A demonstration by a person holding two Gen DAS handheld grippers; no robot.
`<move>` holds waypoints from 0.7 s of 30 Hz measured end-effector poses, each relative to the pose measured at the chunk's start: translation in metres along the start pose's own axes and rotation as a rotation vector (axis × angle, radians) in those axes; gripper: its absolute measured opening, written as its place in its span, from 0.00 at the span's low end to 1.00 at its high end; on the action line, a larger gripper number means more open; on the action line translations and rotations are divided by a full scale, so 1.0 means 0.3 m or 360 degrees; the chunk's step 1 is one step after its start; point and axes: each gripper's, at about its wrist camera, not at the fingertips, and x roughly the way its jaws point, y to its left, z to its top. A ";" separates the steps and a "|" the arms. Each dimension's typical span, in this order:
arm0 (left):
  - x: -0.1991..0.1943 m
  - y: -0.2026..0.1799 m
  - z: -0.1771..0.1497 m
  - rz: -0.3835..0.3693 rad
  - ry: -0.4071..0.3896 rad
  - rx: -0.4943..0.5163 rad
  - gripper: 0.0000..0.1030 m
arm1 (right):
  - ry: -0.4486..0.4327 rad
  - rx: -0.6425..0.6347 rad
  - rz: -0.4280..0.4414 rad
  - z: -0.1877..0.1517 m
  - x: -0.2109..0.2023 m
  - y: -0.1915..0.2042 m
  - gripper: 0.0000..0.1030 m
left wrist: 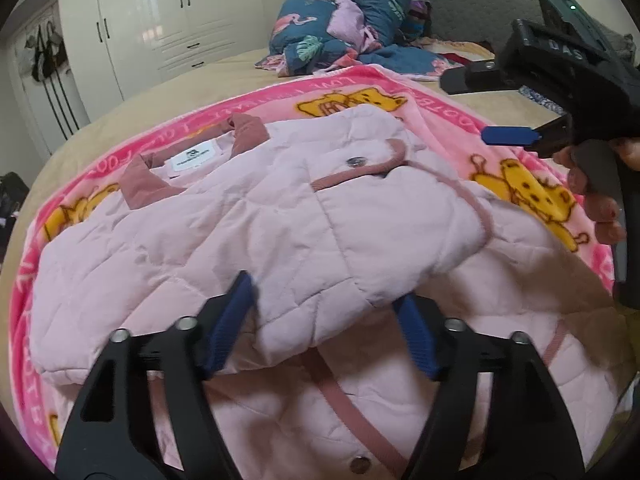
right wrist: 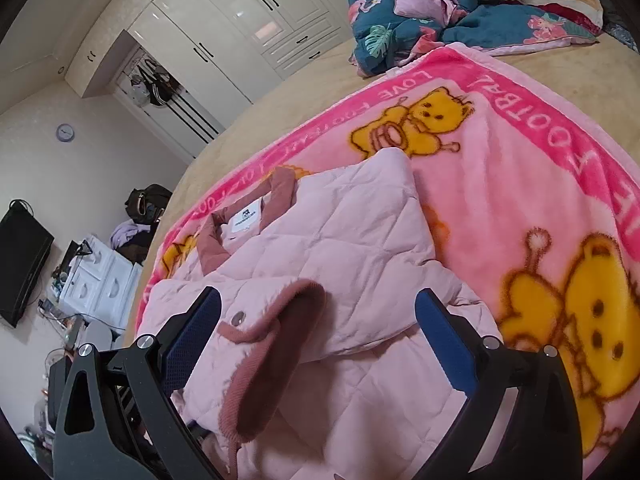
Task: Fold large clothes
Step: 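Open the left gripper to lay the sleeve on the jacket, then move the right gripper to the dark pink ribbed front trim edge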
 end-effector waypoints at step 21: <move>-0.233 0.429 0.046 0.0182 -0.0110 -0.0569 0.91 | 0.0175 -0.0130 0.0057 -0.083 0.044 0.122 0.94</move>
